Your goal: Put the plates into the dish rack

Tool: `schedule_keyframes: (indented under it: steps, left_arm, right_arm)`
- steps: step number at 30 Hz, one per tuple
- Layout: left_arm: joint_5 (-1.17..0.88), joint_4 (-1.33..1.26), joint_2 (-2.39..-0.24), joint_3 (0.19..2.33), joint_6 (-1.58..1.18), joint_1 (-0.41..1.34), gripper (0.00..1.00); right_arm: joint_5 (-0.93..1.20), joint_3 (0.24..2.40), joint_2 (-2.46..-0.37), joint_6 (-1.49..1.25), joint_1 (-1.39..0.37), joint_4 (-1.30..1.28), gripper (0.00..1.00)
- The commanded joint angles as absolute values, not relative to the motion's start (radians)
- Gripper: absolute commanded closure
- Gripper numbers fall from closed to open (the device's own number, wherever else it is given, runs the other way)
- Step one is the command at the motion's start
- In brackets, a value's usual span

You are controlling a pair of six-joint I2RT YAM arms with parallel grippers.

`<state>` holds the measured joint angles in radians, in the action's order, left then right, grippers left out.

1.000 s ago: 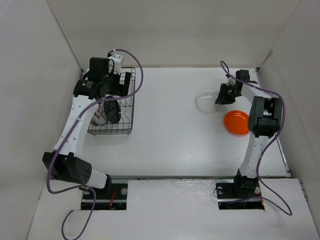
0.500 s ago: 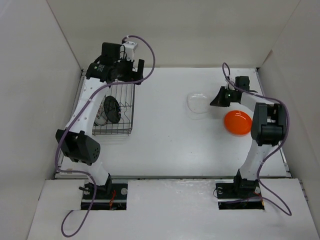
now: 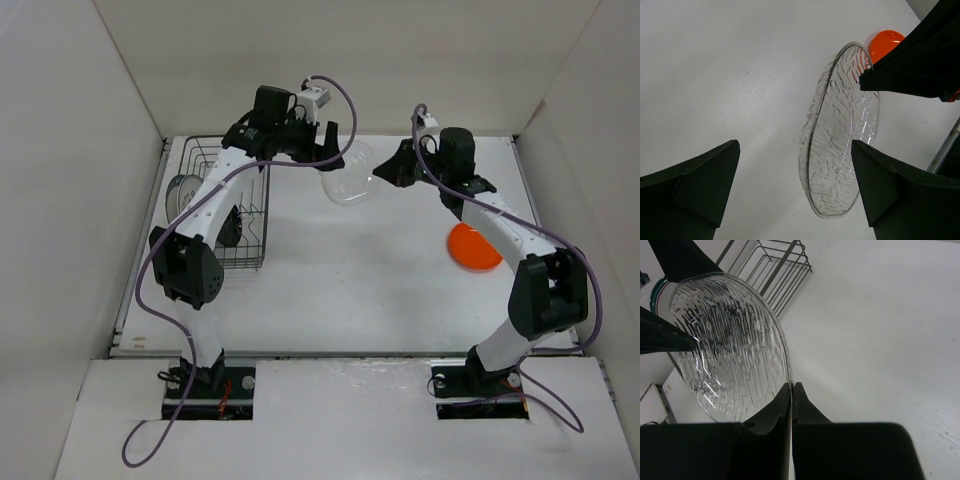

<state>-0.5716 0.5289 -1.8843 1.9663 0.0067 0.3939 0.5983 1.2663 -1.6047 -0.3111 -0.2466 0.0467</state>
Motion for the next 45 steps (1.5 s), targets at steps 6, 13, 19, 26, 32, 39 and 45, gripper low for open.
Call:
schedule_keyframes:
  steps: [6,13,19,26,32,39,45]
  left_arm:
    - [-0.597,0.502,-1.859,1.954,0.006,0.423,0.51]
    - [-0.565,0.492,-1.796,1.908,0.015,0.423,1.00]
    - [-0.122,0.453,-1.586,1.747,-0.018,0.403,1.00]
    - [0.517,0.453,-1.364,1.497,0.099,0.393,1.00]
    - [0.614,0.422,-1.289,1.326,0.143,0.308,1.00]
    - [0.533,0.397,-1.336,1.266,0.123,0.230,1.00]
    - [0.473,0.397,-1.413,1.285,0.103,0.212,1.00]
  right_arm:
    - [0.595,1.295,-1.583,-0.354,-0.267,0.141,1.00]
    - [0.604,1.304,-1.592,-0.354,-0.297,0.141,0.29]
    - [0.447,1.293,-1.592,-0.344,-0.298,0.097,0.00]
    - [0.270,1.315,-1.624,-0.319,-0.327,-0.078,0.00]
    - [0.255,1.282,-1.624,-0.310,-0.356,-0.097,0.00]
    - [0.255,1.273,-1.634,-0.301,-0.365,-0.097,0.00]
    - [0.255,1.264,-1.634,-0.290,-0.374,-0.106,0.00]
